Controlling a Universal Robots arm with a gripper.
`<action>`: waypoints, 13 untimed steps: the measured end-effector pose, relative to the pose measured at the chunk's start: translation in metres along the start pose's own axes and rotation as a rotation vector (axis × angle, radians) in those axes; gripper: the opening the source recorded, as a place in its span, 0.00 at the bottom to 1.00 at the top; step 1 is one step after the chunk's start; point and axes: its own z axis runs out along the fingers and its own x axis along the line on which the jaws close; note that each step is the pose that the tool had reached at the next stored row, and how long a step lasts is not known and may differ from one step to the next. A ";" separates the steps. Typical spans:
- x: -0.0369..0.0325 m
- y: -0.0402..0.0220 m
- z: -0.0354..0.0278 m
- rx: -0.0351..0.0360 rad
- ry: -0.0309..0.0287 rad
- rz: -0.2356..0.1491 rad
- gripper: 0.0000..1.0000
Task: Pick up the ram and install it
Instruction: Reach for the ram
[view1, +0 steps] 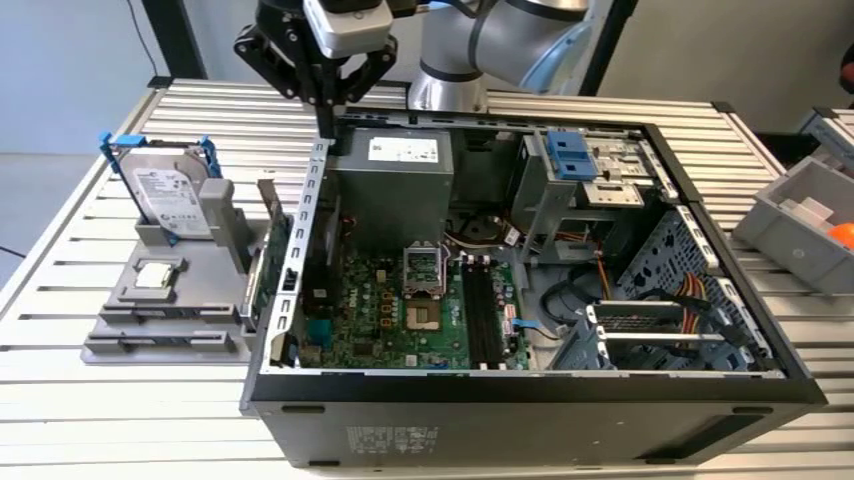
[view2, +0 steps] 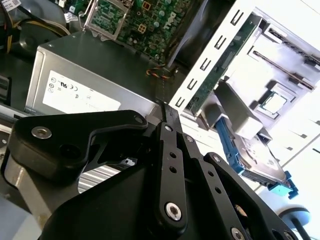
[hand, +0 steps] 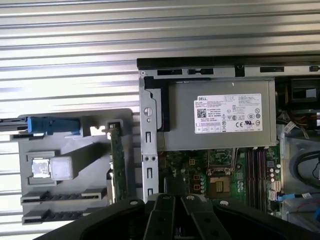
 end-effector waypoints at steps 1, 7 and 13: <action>0.0017 -0.0001 0.0000 0.0000 0.0000 0.000 0.00; 0.0110 -0.0007 -0.0002 0.0000 0.0000 0.000 0.00; 0.0193 -0.0010 -0.0004 -0.0002 0.0004 -0.008 0.00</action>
